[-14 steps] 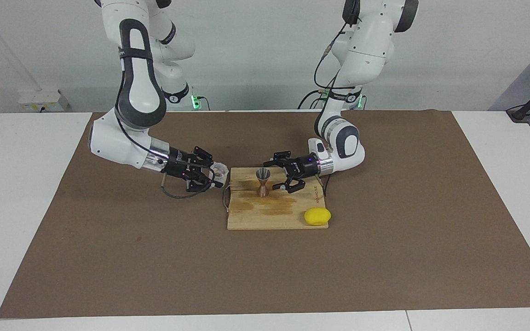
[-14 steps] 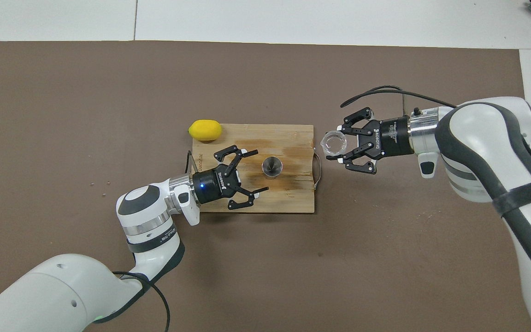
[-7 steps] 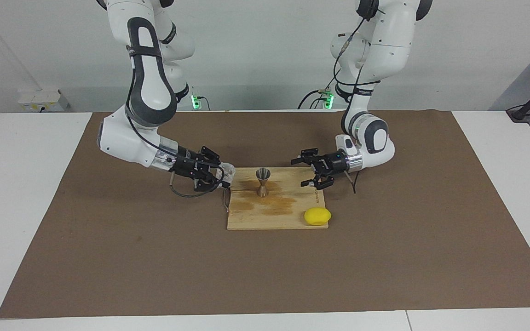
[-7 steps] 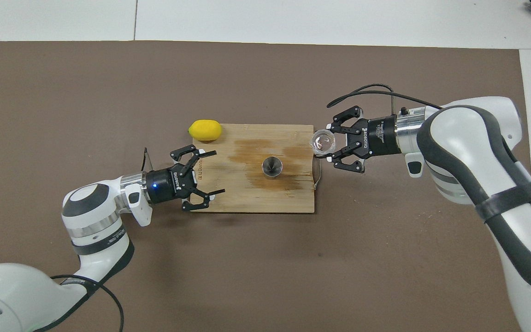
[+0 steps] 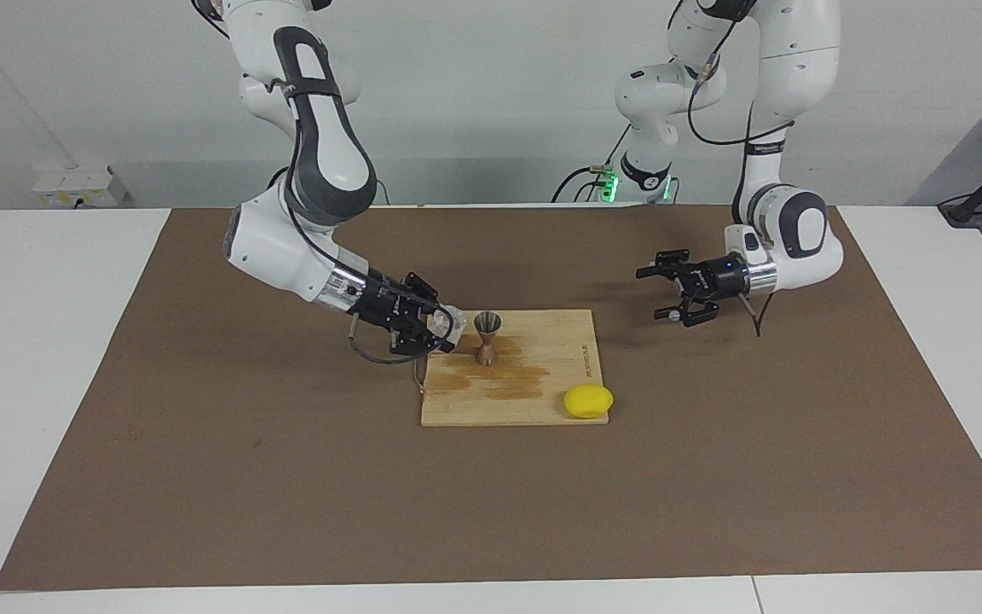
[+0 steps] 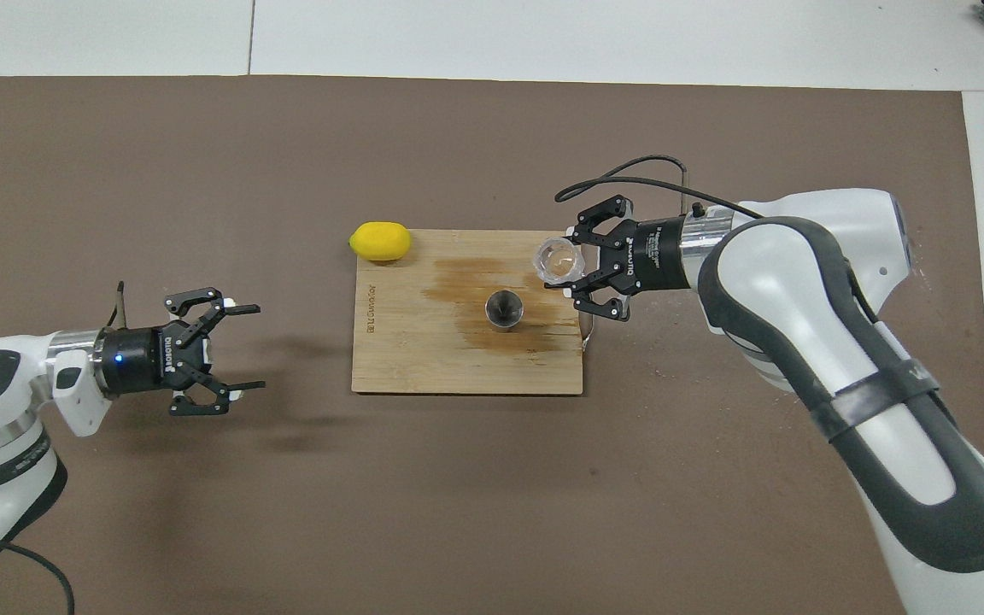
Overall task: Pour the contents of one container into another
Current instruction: 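Open and withdraw the left gripper while the right gripper moves the glass cup over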
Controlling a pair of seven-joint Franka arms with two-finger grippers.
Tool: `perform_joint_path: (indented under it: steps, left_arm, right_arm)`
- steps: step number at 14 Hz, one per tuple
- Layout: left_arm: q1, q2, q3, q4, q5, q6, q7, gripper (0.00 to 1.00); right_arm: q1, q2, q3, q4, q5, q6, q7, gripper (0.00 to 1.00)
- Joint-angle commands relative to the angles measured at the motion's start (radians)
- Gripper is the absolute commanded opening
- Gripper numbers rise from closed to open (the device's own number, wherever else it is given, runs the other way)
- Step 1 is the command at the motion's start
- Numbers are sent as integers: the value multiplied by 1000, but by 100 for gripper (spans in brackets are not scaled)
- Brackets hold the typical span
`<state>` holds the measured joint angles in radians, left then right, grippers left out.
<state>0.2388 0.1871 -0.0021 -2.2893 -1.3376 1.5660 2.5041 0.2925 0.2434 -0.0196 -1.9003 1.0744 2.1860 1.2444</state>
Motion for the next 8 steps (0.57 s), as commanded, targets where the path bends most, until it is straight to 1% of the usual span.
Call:
perform_joint_path:
  steps: [1,5,6,8]
  left_arm:
    - [100,-8,-10,85,153,-70,-80,100]
    - [209,-9,-9,220,329,-168,-175,100]
    - [230,-12,-9,267,377,-179,-207,100]
    - [238,-12,-6,374,477,-220,-250,100]
  right_arm:
    - [16,-10,0,-16,7,11,15,0]
    - [26,-13,-2,-22,-8,9,15,0]
    - [39,-13,-6,-25,-11,8,15,0]
    - [39,-16,-7,-29,-45,3,17,0]
